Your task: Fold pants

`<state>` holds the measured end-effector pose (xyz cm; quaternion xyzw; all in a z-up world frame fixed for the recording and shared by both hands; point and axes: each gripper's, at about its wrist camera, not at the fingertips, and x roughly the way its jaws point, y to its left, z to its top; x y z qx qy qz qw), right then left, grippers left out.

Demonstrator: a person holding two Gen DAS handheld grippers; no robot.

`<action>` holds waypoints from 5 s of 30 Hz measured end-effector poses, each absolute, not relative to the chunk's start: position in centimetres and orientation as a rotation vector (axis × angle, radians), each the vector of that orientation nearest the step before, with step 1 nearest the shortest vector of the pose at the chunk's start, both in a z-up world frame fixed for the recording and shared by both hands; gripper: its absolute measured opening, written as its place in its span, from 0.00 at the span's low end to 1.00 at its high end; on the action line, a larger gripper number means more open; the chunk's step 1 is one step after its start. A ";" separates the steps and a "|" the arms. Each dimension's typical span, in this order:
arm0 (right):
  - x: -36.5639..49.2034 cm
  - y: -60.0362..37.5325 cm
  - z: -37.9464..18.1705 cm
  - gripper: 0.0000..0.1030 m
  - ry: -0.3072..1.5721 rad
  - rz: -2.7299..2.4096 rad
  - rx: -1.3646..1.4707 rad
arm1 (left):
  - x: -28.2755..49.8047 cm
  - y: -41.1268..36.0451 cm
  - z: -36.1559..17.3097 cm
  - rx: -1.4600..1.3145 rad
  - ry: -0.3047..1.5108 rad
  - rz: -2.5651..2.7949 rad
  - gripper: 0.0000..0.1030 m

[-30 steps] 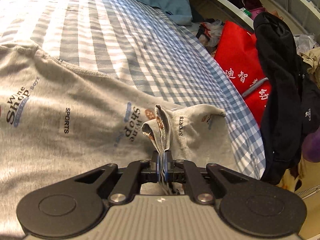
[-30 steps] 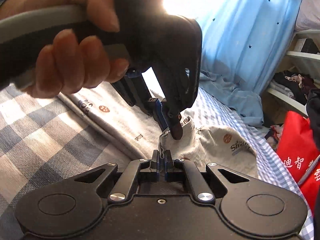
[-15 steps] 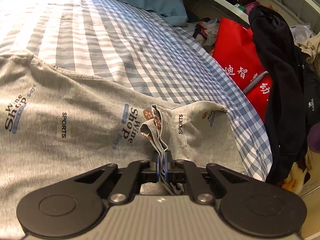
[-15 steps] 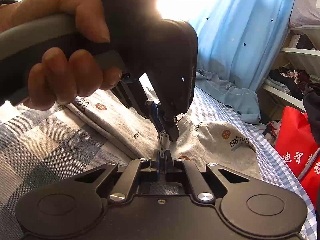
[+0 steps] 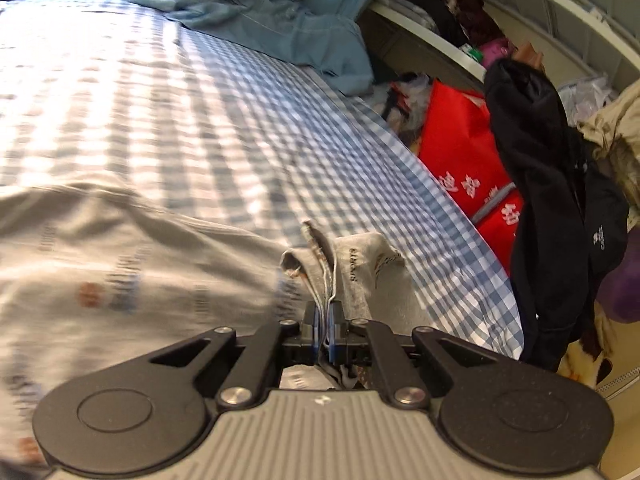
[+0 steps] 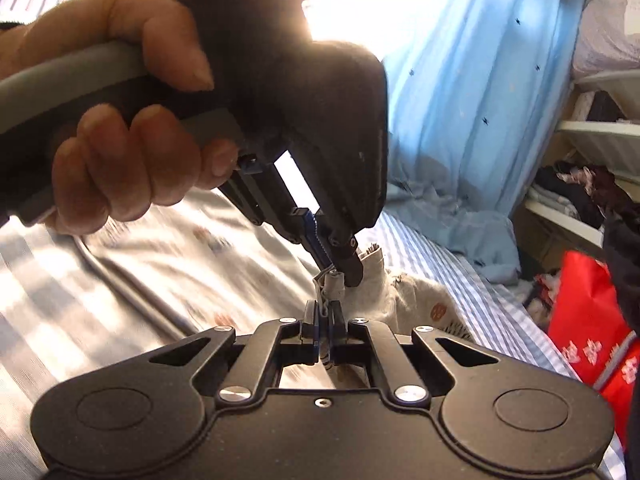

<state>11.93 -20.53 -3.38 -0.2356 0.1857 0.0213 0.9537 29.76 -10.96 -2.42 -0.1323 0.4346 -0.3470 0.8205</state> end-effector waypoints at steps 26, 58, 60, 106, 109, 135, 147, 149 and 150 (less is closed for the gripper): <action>11.2 -28.7 -3.4 0.79 0.467 -0.003 -0.414 | 24.5 -2.6 -4.2 0.045 0.674 -0.369 0.78; 28.5 -40.0 -3.0 0.00 0.653 0.413 -0.335 | 19.6 -18.1 -9.3 0.171 0.666 -0.696 0.53; 28.8 -39.1 -4.2 0.00 0.660 0.351 -0.419 | 19.6 -18.2 -9.2 0.171 0.668 -0.697 0.53; 18.6 -31.1 -7.6 0.91 0.517 0.029 -0.419 | 21.1 -1.7 -7.0 -0.194 0.754 -0.216 0.04; 18.6 -31.1 -7.6 0.93 0.518 0.025 -0.420 | 19.9 -2.3 -5.6 -0.162 0.698 -0.222 0.04; 27.2 -16.8 -8.2 0.99 0.512 0.218 -0.502 | 15.2 8.2 -6.6 -0.292 0.617 0.009 0.68; 22.9 -16.9 -5.8 0.99 0.405 0.080 -0.459 | 20.4 20.3 -8.6 -0.646 0.561 -0.008 0.74; 23.1 -16.6 -6.7 0.99 0.438 0.078 -0.485 | 22.1 20.8 -8.9 -0.631 0.572 0.016 0.74; 23.4 -16.5 -7.2 0.99 0.463 0.077 -0.497 | 22.9 21.1 -9.1 -0.626 0.595 0.050 0.74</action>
